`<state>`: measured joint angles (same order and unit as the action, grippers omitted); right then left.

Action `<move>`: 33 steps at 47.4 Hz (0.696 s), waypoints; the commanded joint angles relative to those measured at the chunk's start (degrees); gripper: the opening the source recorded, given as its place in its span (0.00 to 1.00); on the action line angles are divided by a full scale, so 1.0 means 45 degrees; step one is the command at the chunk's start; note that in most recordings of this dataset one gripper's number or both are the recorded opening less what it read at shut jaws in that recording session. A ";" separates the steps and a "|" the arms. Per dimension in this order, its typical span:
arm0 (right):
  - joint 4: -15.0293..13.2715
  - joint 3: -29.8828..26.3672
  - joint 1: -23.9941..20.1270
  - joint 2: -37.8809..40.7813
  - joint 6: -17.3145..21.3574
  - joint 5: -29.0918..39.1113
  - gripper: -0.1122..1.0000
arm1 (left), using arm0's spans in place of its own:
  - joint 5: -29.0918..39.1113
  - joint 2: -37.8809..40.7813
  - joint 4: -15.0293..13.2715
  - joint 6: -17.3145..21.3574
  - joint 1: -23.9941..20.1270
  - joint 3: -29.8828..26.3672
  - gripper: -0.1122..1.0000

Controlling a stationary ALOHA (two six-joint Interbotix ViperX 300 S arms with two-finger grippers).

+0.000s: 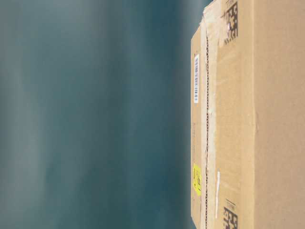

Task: Apply tape along the seams of the closed cardboard box to seal it securely.
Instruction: 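Move the left gripper down toward the tan tape roll's free end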

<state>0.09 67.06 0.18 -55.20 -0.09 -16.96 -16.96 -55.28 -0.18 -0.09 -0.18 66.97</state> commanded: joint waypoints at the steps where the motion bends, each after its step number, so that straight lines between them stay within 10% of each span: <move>1: 0.0039 -0.0293 0.0020 -0.0059 0.0059 0.0000 0.10 | 0.0098 0.0156 -0.0137 0.0352 0.0020 -0.0098 0.10; 10: 0.0039 -0.0508 0.0020 0.0000 0.0059 0.0313 0.10 | -0.0176 0.0332 -0.0117 0.1406 0.0645 -0.0176 0.10; 33: 0.0039 -0.0937 0.0156 0.0117 0.0000 0.0332 0.10 | -0.3164 0.5781 -0.0137 0.8223 0.3398 -0.1875 0.10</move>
<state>0.18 64.60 0.70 -55.20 0.00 -15.21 -30.23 -33.31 -0.62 33.93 13.97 62.05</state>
